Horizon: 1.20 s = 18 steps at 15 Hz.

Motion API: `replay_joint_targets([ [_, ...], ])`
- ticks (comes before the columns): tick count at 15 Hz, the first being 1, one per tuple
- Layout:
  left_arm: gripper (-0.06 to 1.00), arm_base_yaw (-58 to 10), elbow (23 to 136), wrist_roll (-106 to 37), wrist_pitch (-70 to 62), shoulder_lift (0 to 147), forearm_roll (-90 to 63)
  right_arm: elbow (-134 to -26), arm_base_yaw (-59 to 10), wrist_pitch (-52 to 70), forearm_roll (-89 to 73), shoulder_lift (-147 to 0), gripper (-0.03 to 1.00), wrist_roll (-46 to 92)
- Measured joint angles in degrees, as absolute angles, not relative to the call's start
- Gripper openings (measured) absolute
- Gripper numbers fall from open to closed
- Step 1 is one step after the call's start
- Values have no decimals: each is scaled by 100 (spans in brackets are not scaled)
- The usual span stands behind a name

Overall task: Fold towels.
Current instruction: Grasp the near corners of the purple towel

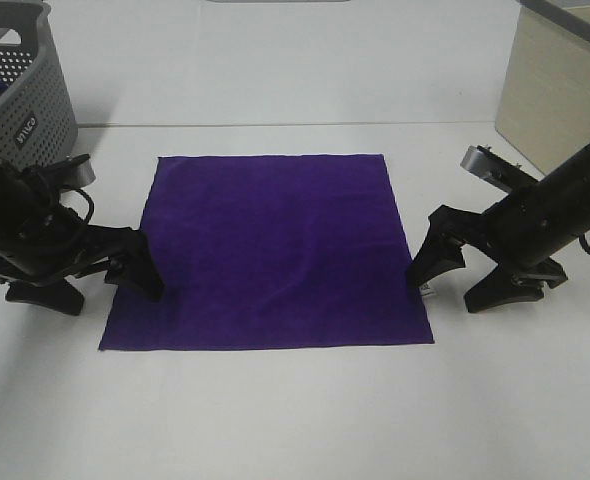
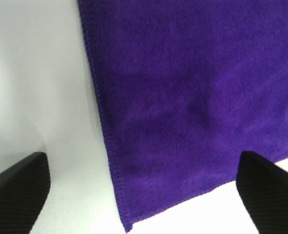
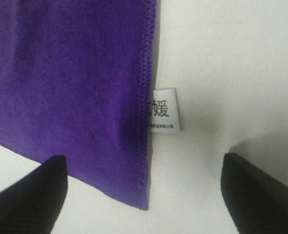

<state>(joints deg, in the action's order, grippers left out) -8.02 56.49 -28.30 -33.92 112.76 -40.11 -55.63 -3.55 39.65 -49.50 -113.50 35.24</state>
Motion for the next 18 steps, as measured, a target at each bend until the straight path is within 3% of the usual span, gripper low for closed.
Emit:
replay_joint_targets([
  [6, 84, -808, 5827, -2830, -3759, 11534, -4286, -5615, -1341, 3054, -4841, -11402, 77, 3524],
  [12, 71, -1564, 7059, -2613, -4572, 12267, -4343, -6297, -1409, 3776, -4876, -11929, 71, 3409],
  [13, 54, -1639, 7242, -2332, -4578, 12370, -4131, -6354, -1415, 3759, -4521, -11958, 60, 3111],
  [14, 54, -1639, 7242, -2332, -4578, 12370, -4131, -6354, -1415, 3759, -4521, -11958, 60, 3111],
  [15, 17, -1639, 7340, -2229, -4595, 12468, -3890, -6366, -1415, 3736, -4108, -11986, 31, 2722],
  [16, 5, -1639, 7345, -2229, -4607, 12485, -3850, -6366, -1415, 3759, -3994, -11998, 14, 2647],
  [18, 1, -1639, 7345, -2229, -4629, 12490, -3799, -6366, -1415, 3793, -3930, -12003, 3, 2607],
])
